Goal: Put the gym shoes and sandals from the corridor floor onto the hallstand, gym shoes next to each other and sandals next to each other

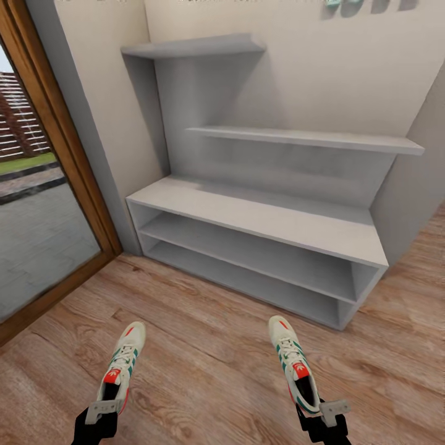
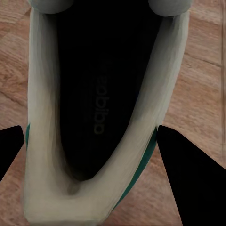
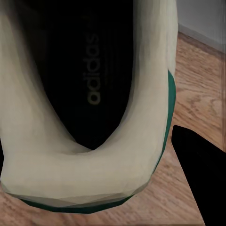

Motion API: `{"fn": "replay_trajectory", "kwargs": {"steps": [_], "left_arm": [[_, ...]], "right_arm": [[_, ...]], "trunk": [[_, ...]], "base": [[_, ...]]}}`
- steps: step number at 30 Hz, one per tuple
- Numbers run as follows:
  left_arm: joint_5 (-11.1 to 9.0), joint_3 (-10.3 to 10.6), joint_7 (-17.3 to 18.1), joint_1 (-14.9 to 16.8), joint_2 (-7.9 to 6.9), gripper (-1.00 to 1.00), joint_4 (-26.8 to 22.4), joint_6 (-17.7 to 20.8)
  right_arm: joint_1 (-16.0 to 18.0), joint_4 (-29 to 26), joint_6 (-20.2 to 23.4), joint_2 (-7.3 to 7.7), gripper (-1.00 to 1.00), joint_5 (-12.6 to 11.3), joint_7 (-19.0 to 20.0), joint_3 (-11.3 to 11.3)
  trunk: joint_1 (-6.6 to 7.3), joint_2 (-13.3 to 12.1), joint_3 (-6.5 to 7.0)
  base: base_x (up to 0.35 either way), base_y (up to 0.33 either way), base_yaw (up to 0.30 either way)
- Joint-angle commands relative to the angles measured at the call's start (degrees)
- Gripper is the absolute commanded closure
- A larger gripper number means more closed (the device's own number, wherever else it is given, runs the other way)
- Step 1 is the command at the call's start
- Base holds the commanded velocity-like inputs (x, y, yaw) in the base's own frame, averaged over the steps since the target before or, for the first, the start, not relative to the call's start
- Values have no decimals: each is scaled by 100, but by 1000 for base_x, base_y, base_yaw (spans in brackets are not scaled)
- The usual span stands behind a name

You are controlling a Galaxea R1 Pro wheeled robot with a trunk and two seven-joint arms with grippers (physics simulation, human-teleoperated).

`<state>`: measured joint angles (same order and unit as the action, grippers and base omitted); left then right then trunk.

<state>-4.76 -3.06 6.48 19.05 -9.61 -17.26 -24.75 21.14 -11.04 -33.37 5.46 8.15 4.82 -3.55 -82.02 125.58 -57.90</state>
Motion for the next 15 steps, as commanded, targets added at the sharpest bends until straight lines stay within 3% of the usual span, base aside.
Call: {"fn": "replay_trajectory", "kwargs": {"steps": [1,9,15], "left_arm": [[-50,-29,60,2,2,100,4,-8],[-51,-28,70,2,3,100,0,-12],[-51,-28,65,2,3,100,-8,-12]], "right_arm": [[4,5,-17,-1,100,37,19,-40],[4,7,-20,0,100,37,19,-40],[4,5,-21,-1,100,37,19,-40]], "trunk": [[1,2,2],[1,2,58],[-131,242,-7]], "base": [[0,0,-182],[0,0,-195],[0,0,-200]]}}
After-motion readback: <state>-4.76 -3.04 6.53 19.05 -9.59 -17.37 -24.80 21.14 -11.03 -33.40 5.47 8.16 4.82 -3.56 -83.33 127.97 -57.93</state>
